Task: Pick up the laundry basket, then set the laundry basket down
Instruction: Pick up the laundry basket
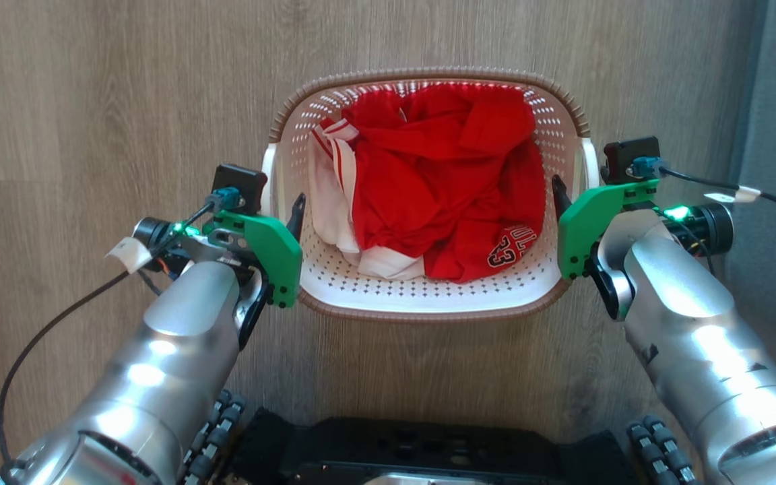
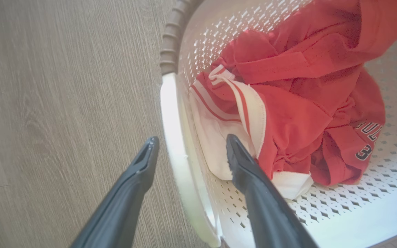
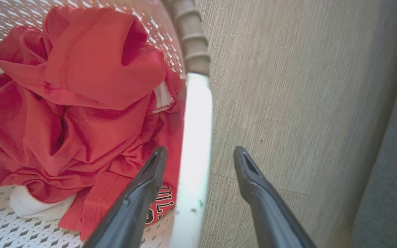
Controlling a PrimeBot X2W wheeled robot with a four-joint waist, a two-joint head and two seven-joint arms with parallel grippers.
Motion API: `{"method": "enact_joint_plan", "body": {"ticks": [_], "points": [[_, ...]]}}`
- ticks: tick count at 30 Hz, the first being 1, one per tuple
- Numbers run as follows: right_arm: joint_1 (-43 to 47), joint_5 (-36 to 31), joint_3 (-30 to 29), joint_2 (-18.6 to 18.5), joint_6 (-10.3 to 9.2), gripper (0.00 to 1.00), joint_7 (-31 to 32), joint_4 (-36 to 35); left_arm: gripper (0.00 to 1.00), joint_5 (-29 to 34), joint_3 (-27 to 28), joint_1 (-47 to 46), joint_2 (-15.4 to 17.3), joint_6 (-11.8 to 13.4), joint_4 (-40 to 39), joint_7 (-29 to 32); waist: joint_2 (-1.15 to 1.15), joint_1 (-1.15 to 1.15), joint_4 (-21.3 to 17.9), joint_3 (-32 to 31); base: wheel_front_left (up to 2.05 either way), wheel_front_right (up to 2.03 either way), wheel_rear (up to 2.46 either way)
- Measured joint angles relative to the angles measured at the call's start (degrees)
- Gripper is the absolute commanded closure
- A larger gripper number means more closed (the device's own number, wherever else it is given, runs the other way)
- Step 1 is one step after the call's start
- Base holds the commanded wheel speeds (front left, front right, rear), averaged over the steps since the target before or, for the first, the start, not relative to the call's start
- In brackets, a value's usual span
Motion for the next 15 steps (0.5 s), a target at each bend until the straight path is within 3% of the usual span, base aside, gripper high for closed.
{"method": "enact_joint_plan", "body": {"ticks": [15], "points": [[-3.9,1.6,2.9,0.0,0.00,0.00,2.5,3.5,0.00,-6.2,-6.3,-2.4,0.0,-0.8,0.3,4.3,0.00,-0.01,0.8,3.3,0.00,0.00,0.00]]}}
